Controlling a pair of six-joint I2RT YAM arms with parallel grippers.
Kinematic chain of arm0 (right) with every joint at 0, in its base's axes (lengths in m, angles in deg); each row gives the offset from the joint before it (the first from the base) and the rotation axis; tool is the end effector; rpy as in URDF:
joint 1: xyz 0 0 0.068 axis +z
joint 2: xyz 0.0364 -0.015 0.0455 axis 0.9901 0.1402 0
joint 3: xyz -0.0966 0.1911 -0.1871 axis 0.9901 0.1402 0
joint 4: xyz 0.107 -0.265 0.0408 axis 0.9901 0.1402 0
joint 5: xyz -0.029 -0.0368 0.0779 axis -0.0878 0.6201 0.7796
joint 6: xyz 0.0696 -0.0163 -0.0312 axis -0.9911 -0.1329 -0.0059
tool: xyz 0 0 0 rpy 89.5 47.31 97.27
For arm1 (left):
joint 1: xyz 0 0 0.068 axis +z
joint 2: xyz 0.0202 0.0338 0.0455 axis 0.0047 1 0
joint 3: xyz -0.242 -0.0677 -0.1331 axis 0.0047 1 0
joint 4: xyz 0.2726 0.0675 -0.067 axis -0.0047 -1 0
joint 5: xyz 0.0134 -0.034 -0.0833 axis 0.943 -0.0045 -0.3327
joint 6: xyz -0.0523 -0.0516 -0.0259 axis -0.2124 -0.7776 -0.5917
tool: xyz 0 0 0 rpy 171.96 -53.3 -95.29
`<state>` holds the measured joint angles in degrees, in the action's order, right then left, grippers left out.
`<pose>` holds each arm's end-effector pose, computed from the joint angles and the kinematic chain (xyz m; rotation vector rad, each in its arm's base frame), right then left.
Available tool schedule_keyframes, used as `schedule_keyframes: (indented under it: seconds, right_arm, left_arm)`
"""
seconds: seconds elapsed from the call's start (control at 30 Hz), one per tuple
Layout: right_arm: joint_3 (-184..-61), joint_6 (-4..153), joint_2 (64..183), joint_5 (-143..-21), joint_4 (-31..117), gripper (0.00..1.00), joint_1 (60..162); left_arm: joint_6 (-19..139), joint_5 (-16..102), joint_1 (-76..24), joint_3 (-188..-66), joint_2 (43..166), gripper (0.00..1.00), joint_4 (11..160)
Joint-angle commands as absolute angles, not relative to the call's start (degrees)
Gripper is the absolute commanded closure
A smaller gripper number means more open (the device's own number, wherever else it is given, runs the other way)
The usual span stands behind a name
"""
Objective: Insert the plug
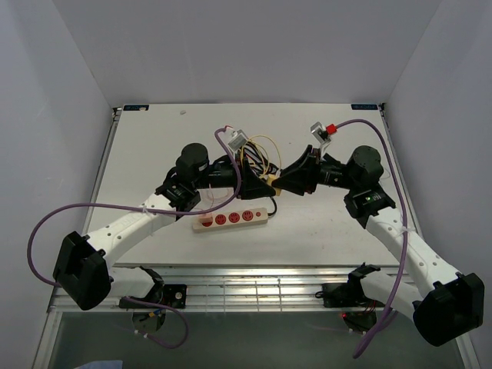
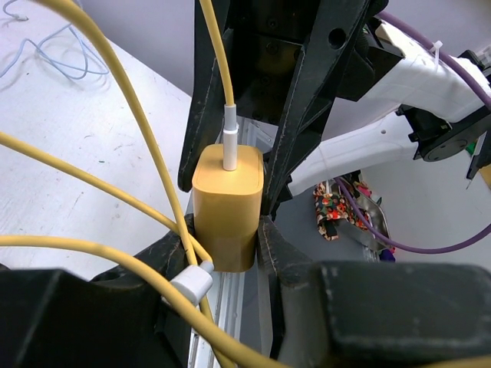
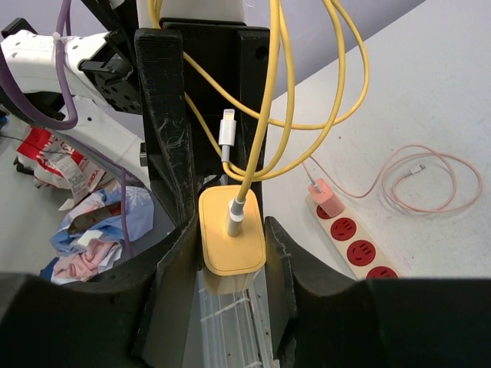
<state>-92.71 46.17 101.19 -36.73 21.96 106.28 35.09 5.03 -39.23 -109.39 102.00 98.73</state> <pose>0.2235 0.1593 0.3647 -0.6907 1.5254 1.4604 0.2308 -0.2525 0.3392 0.7515 1.7375 -1.6097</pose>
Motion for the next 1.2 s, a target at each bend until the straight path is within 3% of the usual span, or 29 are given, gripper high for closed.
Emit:
schedule_keyframes:
  seconds: [0.0, 0.03, 0.07, 0.1, 0.13, 0.17, 0.53, 0.9, 1.0, 1.17]
  right_arm:
    - [-93.3, 44.8, 100.3, -35.1, 18.0, 0.92, 107.2]
    - [-93.8, 45.3, 100.2, -36.6, 18.4, 0.92, 107.2]
    - [-94.0, 45.9, 99.7, -37.7, 19.1, 0.92, 107.2]
    - [-94.7, 46.9, 99.6, -38.9, 20.2, 0.92, 107.2]
    - [-95.4, 49.7, 99.6, -41.8, 23.8, 0.92, 107.2]
    - [-96.7, 50.8, 99.6, -43.6, 25.3, 0.92, 107.2]
    - [-98.9, 48.3, 106.1, -50.3, 27.6, 0.92, 100.2]
    - [-100.8, 41.7, 113.9, -51.9, 31.6, 0.92, 78.5]
    - [-101.0, 47.2, 112.5, -55.3, 39.1, 0.92, 78.2]
    - [-94.3, 48.4, 109.4, -56.9, 34.7, 0.92, 81.2]
  left_arm:
    - [34.9, 10.2, -39.4, -112.6, 101.7, 1.0, 99.2]
    - [35.0, 10.6, -39.4, -112.9, 101.9, 0.96, 98.4]
    - [35.2, 11.3, -39.4, -113.3, 102.0, 0.83, 97.3]
    - [35.6, 12.3, -39.4, -113.7, 102.2, 0.6, 96.0]
    - [35.9, 14.2, -39.3, -114.4, 102.3, 0.15, 93.2]
    - [36.1, 15.9, -39.4, -115.0, 102.3, 0.04, 91.5]
    - [35.5, 24.0, -39.3, -114.8, 98.1, 0.02, 79.2]
    - [28.7, 45.8, -39.2, -121.0, 97.3, 0.02, 48.0]
    - [25.6, 49.5, -39.1, -119.9, 95.8, 0.02, 44.9]
    - [18.9, 59.2, -38.8, -118.2, 93.2, 0.02, 37.1]
